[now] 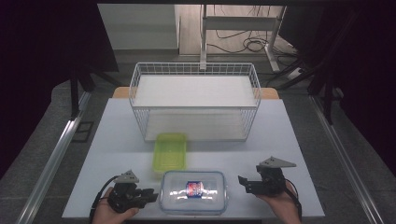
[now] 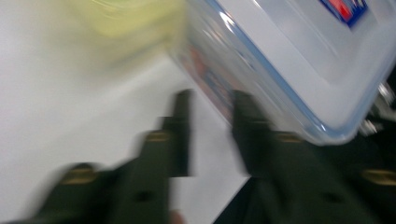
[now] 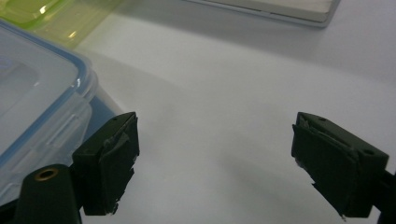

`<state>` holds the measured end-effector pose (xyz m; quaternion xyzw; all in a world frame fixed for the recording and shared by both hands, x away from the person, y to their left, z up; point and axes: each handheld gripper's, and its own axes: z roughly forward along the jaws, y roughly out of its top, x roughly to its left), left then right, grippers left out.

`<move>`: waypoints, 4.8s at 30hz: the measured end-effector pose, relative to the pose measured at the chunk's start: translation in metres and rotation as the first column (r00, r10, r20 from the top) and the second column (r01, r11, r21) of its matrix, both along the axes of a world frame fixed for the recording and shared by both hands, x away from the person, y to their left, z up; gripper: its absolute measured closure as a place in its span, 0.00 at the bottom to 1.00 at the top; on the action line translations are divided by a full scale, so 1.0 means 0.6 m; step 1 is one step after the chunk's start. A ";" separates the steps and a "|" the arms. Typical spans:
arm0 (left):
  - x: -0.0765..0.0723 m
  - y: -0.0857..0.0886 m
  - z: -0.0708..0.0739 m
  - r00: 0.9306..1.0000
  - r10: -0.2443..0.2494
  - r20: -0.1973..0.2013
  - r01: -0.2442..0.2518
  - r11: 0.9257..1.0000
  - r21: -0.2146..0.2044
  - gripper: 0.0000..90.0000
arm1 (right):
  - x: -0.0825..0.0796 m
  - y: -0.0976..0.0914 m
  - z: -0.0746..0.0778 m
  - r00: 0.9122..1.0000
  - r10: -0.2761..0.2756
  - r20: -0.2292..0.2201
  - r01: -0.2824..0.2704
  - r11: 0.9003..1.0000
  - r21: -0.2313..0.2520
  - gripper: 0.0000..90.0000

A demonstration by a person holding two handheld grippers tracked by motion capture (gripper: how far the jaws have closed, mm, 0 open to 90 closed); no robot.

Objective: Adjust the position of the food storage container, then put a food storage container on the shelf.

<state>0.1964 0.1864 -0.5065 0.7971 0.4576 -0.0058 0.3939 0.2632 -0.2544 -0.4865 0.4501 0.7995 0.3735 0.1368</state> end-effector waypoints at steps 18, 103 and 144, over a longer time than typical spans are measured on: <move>0.008 0.014 0.017 0.993 0.080 -0.086 -0.089 0.991 -0.099 0.10 | -0.021 0.007 0.020 0.987 0.085 -0.137 -0.069 0.991 0.115 0.15; 0.020 -0.037 -0.018 0.985 -0.064 -0.163 0.017 0.961 -0.276 0.32 | -0.029 0.072 -0.022 0.895 0.255 -0.365 -0.098 0.912 0.398 0.39; -0.014 -0.021 -0.001 0.997 -0.034 -0.073 0.010 0.953 -0.302 0.54 | -0.061 0.056 -0.007 0.922 0.219 -0.319 -0.046 0.881 0.471 0.57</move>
